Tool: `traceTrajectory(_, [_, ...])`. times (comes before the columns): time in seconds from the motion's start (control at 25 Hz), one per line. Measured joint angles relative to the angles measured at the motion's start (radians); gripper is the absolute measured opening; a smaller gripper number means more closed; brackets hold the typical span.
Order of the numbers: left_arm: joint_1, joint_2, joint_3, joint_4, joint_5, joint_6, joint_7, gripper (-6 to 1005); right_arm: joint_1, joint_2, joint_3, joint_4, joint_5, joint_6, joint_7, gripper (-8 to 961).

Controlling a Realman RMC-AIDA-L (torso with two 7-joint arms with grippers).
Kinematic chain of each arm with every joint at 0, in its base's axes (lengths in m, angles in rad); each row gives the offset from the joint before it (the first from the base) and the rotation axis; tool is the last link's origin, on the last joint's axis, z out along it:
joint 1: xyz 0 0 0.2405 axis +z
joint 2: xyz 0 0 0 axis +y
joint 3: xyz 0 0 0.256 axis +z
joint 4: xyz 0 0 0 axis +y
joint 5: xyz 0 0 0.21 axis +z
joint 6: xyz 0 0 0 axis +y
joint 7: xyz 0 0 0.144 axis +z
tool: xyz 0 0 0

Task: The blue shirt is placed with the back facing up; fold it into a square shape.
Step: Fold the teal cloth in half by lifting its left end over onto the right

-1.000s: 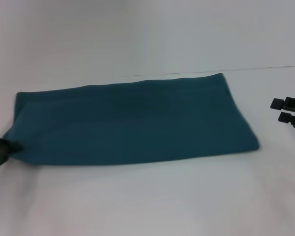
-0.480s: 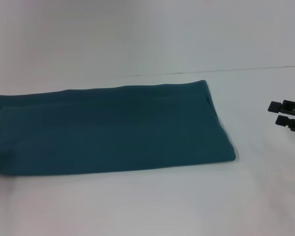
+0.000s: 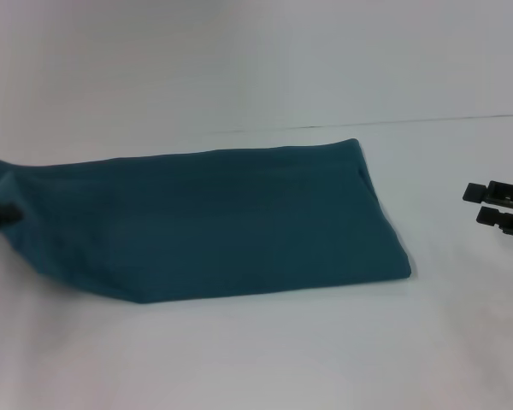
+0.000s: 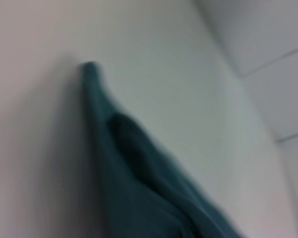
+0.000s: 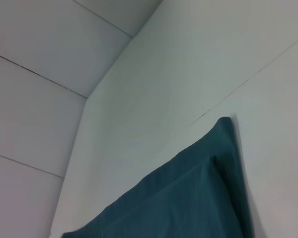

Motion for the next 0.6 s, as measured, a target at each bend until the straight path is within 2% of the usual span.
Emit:
traceTrajectory(0.12, [-0.039,0.007,0.006,0.030,-0.031,0.068,-0.020,66,0.000,0.000,-0.001,0.001,-0.001,-0.002,-0.007,699])
traceTrajectory(0.36, [-0.172,0.019,0.033,0.029,-0.045,0.138,-0.072,74,0.000,0.002,-0.002,0.002,-0.001,-0.002,-0.015,698])
traceTrajectory(0.48, [-0.232,0.006,0.090,0.027,-0.050,0.140,-0.093,78,0.000,0.004,-0.002,0.003,-0.002,-0.002,-0.018,699])
traceTrajectory(0.6, [-0.285,-0.021,0.136,0.028,-0.056,0.135,-0.095,82,0.000,0.005,-0.002,0.003,-0.003,-0.002,-0.018,699])
